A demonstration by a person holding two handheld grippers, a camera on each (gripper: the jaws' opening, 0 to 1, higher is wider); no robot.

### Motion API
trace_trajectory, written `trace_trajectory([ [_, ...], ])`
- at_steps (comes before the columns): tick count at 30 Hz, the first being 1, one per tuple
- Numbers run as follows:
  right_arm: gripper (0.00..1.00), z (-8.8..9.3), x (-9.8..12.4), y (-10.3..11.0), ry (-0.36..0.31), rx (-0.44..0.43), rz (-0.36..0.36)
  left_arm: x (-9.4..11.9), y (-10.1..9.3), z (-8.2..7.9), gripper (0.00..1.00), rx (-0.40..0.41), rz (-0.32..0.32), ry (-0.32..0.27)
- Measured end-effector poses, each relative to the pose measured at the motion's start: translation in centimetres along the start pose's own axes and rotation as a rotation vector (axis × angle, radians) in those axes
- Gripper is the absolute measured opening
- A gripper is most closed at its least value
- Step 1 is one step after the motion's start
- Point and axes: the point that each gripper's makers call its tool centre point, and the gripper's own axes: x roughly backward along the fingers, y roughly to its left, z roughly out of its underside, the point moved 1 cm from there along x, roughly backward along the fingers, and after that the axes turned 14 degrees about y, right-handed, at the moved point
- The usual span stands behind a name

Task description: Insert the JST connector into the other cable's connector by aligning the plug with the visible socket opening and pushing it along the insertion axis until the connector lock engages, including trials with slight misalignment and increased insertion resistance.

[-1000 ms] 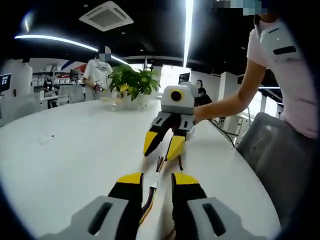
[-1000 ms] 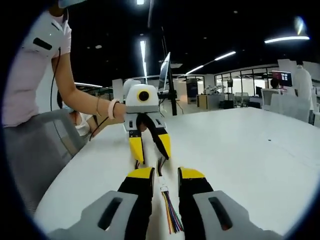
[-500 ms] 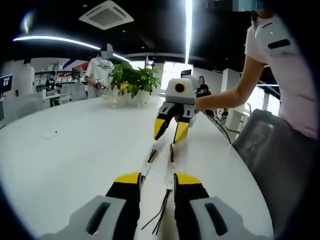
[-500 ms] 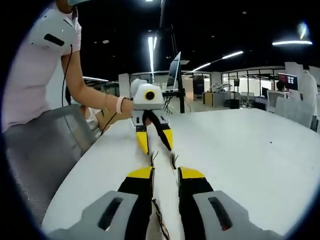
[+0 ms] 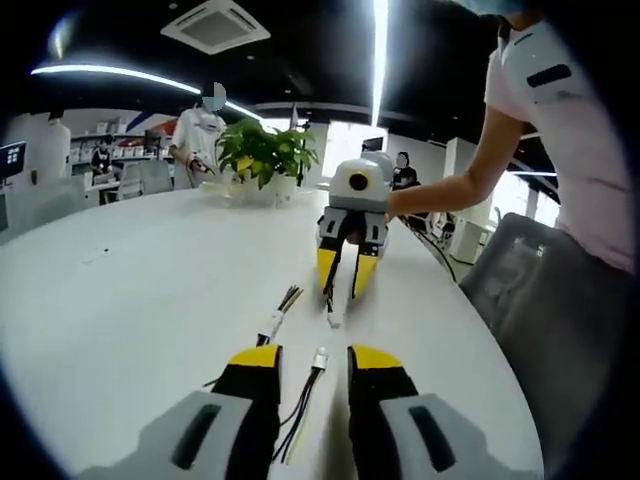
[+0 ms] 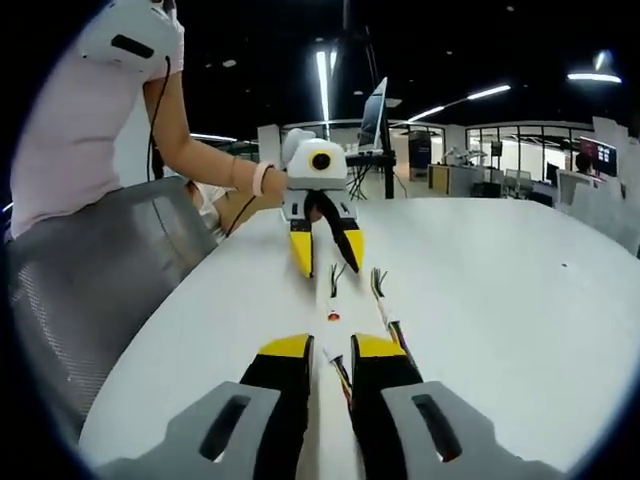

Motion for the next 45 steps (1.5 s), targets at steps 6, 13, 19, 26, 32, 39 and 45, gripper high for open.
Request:
trace_trajectory([
  [6, 0.11, 0.6, -0.5, 0.1, 0.013, 0.013, -0.017, -0.4, 0.1, 0.8, 0.18, 0.006, -0.01, 0.01],
  [13, 0.12, 1.0, -1.1, 0.0, 0.033, 0.038, -0.012, -0.9, 0.2, 0.6, 0.15, -0.016, -0.043, 0.009],
  [19, 0.11, 1.4, -1.7, 0.0, 0.053, 0.068, -0.004, -1.3, -0.2, 0.8, 0.14, -0.024, -0.031, 0.018],
  [26, 0.09, 1.4, -1.7, -0.1, 0.057, 0.076, 0.038, -1.5, -0.1, 0.8, 0.12, -0.048, -0.058, 0.031],
  [32, 0.1, 1.4, -1.7, -0.2, 0.025, 0.046, 0.045, -1.7, -0.4, 0.9, 0.12, -0.065, -0.07, 0.045],
  [39, 0.07, 1.4, -1.5, -0.5, -0.046, -0.005, 0.081, -1.6, -0.2, 0.8, 0.1, -0.031, -0.07, -0.003],
  [45, 0.07, 1.4, -1.4, -0.5, -0.052, 0.003, 0.114, -1.9, -0.3, 1.5, 0.11, -0.035, -0.074, 0.028],
])
